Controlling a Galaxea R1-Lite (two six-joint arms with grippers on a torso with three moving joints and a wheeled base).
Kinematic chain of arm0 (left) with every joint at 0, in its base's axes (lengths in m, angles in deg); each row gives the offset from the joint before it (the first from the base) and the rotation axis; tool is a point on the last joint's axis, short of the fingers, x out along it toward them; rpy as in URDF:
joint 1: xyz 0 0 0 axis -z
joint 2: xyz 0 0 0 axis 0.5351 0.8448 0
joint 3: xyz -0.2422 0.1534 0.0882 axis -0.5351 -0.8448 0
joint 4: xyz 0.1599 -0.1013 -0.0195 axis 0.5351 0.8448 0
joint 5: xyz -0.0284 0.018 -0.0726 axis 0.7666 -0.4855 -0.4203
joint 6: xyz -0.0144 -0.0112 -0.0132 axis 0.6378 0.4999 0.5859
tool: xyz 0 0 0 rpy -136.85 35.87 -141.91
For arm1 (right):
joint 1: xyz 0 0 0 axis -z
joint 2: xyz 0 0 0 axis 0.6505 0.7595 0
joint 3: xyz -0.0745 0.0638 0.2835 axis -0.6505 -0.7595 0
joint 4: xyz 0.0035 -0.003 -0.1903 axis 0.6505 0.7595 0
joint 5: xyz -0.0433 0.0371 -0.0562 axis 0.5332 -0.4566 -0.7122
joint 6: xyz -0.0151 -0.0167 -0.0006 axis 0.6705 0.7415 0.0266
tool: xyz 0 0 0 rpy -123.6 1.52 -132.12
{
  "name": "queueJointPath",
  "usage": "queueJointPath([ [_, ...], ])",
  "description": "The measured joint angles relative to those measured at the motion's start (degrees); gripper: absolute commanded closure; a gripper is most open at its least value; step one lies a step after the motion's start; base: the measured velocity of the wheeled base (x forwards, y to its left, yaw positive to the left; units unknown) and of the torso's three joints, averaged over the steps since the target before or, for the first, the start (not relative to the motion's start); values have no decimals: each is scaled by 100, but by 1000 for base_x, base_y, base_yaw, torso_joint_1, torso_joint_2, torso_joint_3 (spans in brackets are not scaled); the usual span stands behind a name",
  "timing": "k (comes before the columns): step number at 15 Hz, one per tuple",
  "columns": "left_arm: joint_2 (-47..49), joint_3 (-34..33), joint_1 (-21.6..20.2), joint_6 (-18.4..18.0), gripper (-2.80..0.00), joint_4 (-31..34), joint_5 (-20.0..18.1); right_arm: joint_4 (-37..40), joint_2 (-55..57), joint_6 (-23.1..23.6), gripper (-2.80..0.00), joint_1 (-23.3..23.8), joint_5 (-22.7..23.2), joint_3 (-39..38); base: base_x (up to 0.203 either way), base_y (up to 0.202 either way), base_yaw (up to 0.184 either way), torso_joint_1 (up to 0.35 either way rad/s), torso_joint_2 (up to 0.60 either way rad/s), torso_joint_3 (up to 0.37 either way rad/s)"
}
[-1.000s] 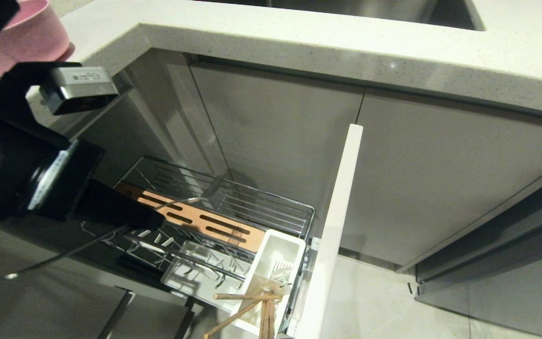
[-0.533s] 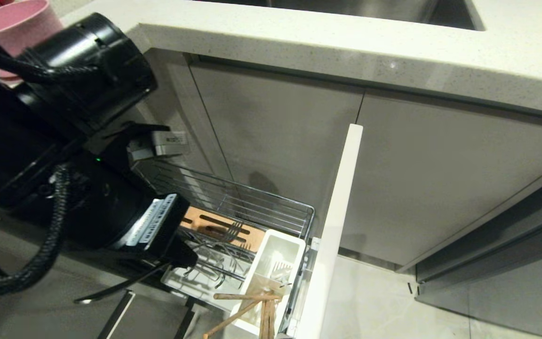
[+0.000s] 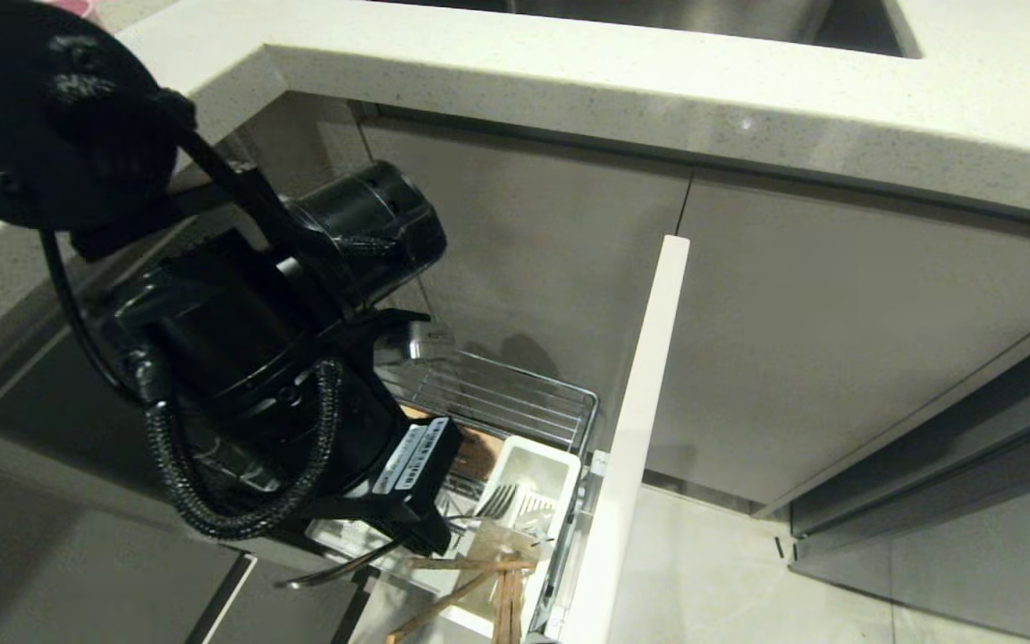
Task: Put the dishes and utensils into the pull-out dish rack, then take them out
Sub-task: Pick up the fork and place it in the cupboard
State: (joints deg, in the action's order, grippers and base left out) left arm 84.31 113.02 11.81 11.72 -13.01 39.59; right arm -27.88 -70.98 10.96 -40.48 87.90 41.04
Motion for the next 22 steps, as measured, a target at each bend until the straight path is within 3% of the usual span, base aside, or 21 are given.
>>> queueJointPath([
  [22, 1591, 534, -471, -74, 0, -258, -476, 0, 0, 0, 0, 0, 0, 0, 0, 0, 0, 0, 0, 0],
])
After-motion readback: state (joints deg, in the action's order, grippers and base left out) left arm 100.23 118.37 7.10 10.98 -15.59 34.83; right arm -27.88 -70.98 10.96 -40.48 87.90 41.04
